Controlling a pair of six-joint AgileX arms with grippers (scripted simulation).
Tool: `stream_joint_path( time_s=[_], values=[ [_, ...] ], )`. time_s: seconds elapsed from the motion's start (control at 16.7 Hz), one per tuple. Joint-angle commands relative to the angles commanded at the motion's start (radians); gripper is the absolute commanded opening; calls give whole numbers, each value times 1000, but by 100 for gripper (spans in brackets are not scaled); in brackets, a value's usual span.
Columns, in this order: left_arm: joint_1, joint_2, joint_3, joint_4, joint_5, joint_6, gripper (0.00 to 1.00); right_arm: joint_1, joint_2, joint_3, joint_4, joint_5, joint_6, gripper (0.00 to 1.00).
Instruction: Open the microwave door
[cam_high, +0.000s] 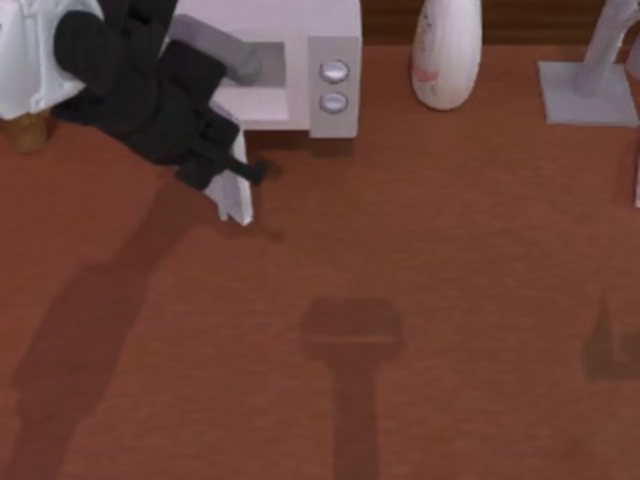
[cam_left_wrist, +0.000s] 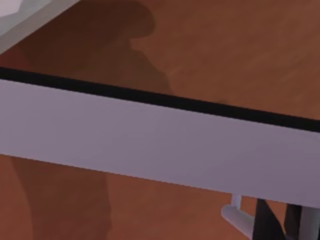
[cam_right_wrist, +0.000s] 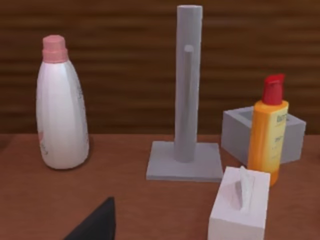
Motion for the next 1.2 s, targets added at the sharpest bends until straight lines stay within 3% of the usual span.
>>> stream_joint_path(
  time_s=[0.84, 1.2],
  values=[
    [-3, 2, -3, 0, 7, 1, 0, 0, 0, 0, 0, 0, 0, 100],
    [51, -21, -41, -32, 70, 133, 0, 0, 0, 0, 0, 0, 0, 100]
  ],
)
